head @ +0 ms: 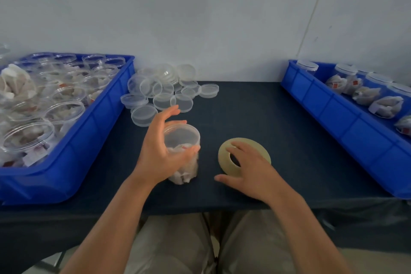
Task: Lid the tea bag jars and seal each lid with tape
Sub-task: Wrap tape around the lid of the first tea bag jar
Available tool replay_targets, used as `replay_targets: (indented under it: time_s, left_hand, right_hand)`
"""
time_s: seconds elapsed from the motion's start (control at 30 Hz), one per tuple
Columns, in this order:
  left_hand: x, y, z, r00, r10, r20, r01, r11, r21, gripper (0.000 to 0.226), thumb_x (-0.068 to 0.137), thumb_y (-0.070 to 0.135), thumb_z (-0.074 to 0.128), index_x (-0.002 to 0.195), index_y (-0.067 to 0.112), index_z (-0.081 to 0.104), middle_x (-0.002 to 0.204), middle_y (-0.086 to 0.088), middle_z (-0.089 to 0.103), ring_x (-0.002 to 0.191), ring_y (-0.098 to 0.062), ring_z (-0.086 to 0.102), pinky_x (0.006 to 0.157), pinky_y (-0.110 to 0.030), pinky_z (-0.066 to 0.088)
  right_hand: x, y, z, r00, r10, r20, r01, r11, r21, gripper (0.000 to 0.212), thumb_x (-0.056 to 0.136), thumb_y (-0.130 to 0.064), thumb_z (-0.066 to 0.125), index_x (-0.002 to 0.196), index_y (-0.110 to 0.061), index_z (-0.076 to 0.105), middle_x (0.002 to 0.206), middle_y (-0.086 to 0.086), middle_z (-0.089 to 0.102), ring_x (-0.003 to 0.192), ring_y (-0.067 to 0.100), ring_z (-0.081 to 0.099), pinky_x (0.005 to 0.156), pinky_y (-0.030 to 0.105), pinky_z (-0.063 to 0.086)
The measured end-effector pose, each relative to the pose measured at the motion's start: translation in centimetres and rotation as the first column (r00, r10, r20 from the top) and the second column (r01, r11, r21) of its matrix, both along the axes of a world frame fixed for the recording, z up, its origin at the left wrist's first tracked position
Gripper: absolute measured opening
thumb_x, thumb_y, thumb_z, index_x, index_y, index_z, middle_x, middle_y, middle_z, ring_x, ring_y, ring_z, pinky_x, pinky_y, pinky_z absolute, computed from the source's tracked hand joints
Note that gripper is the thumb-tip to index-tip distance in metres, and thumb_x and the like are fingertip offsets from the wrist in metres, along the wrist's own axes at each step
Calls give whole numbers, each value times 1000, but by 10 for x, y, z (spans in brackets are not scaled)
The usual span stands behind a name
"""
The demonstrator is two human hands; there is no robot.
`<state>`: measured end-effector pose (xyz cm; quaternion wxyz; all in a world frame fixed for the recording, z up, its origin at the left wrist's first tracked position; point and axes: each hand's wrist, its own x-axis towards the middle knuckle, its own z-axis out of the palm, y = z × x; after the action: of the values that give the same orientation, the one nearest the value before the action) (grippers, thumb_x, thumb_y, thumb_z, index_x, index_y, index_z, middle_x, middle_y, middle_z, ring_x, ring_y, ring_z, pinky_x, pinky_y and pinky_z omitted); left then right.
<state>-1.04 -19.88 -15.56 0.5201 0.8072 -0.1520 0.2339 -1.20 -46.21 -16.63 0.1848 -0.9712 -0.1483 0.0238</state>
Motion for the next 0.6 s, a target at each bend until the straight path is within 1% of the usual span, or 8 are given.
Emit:
replay_targets:
  time_s: [0.1,0.17,0.2,0.27,0.37,0.43,0.5,0.6]
  left_hand:
    - [11,-1,-5,997,57,53,-60,996,72,95,71,56,87,150,38,37,144,8,51,129,-10,60,101,-22,50]
    - [16,3,-11,999,42,-21,-39,988,147,104,69,59,87,153,36,31,148,10,41,133,3,49,104,-21,47]
    - [16,3,-16,997,35,-68,-20,975,220,112,68,58,88,157,33,24,152,13,32,137,8,40,110,-25,45]
    - [10,2,-24,992,74,-103,-36,942,335,128,67,52,94,163,28,12,162,10,17,154,-6,22,124,-40,35]
    - [-11,-11,-21,933,289,214,-329,926,186,101,80,53,83,156,12,31,157,-13,34,147,-32,39,120,-41,38]
    - [-33,-31,-17,852,368,371,-397,918,0,61,97,52,69,138,9,54,132,-6,57,120,-23,58,101,-34,49]
    - [-54,-55,-14,922,246,299,-260,966,7,40,105,49,61,130,18,62,118,10,64,109,-11,64,90,-27,53]
    - [-73,-85,-18,998,48,44,-54,990,134,54,105,50,59,151,24,53,147,17,55,140,-5,52,109,-19,46]
  right_hand:
    - [-4,-21,-8,1000,11,25,-6,982,-188,79,93,-77,54,149,-22,56,163,-10,45,145,14,46,112,31,42]
    - [-9,-23,-12,992,42,118,-14,974,-225,65,98,-72,50,141,-27,63,154,-16,54,136,13,55,103,30,47]
    - [-11,-22,-12,987,50,153,-14,974,-225,58,97,-73,49,131,-30,66,141,-17,62,125,12,61,93,28,49]
    - [-17,-20,-10,982,33,187,2,983,-184,48,93,-77,47,107,-34,64,105,-18,65,93,7,63,73,24,46]
    - [-30,-19,-5,985,-63,162,66,998,-13,49,86,-84,47,98,-39,63,86,-17,65,74,5,61,64,23,49]
    - [-40,-16,-2,986,-112,126,94,986,139,48,84,-83,48,97,-40,64,87,-17,67,77,3,63,65,21,51]
    - [-48,-11,1,989,-114,98,79,949,304,42,87,-78,50,97,-39,64,89,-17,66,84,2,63,66,19,50]
    - [-60,-3,9,995,-74,64,28,839,544,43,94,-74,42,103,-37,62,95,-19,65,86,6,63,68,16,47]
